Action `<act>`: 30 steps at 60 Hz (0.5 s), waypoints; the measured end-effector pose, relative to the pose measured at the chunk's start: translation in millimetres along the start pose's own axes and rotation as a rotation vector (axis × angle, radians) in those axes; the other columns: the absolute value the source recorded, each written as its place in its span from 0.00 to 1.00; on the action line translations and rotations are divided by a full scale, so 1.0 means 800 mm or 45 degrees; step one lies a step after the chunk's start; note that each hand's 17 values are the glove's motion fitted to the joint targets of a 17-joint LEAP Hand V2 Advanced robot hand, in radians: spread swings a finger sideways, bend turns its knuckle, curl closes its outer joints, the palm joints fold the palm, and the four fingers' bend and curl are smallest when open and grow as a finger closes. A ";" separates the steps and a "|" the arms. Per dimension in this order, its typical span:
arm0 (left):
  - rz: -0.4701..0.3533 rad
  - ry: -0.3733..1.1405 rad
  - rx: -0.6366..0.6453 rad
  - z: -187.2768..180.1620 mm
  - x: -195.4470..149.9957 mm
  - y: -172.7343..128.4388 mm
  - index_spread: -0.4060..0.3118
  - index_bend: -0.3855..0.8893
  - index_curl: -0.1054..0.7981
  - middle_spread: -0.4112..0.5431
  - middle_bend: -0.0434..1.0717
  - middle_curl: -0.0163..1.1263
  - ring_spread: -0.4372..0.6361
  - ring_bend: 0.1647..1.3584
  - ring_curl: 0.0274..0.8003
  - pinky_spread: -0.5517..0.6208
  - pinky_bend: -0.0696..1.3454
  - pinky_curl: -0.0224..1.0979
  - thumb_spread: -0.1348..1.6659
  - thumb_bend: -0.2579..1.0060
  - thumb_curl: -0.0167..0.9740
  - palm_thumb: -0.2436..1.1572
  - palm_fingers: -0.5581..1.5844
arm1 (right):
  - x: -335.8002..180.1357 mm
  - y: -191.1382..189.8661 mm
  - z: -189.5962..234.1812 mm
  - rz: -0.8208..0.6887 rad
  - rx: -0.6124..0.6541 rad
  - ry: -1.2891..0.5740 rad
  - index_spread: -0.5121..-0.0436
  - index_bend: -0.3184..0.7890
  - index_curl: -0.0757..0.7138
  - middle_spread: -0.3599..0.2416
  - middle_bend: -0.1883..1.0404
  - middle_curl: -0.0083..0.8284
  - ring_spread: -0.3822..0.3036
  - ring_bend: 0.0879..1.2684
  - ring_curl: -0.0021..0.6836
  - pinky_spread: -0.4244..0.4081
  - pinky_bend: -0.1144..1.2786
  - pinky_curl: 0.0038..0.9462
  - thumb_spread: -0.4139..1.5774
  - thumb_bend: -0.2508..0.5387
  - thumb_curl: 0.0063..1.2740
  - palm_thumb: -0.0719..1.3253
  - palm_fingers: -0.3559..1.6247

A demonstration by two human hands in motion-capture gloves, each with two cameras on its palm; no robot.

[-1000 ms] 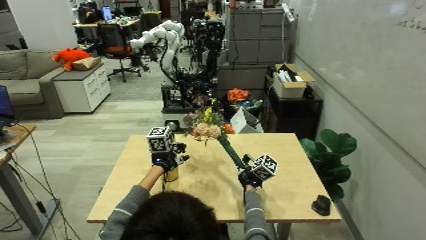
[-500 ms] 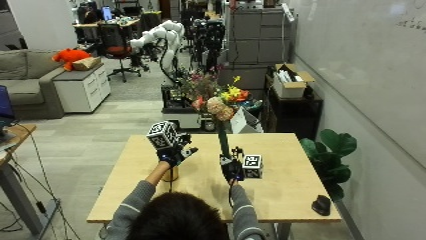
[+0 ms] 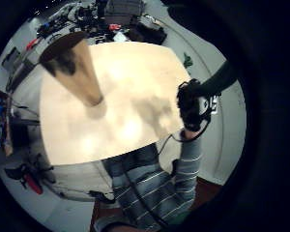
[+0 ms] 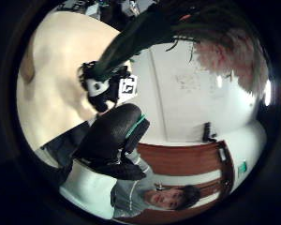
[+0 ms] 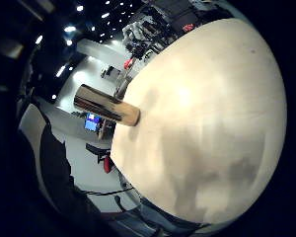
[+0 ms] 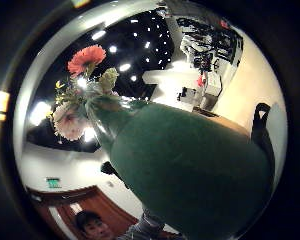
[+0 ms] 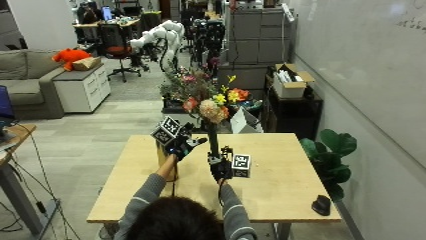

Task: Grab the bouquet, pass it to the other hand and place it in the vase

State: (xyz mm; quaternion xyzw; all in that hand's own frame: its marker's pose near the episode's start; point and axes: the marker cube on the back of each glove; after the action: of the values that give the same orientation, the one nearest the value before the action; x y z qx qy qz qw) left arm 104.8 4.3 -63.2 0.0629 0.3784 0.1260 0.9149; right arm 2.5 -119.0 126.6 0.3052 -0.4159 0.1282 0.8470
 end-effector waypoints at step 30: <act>-0.151 0.452 0.295 0.041 0.008 -0.051 0.65 0.40 0.42 0.66 0.22 0.31 0.68 0.30 0.34 0.74 0.32 0.35 0.55 0.18 0.36 0.35 0.38 | -0.026 0.007 0.065 0.165 -0.134 -0.179 0.69 0.91 0.89 0.39 0.93 0.82 0.32 0.86 0.90 0.29 0.67 0.68 0.72 0.31 0.64 0.82 0.86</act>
State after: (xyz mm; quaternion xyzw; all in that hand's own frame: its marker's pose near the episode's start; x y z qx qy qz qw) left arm 140.0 -33.2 -53.2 0.1220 0.5485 0.0368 0.8264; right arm -45.5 -146.1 137.2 0.2411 -0.4992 0.1388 0.8206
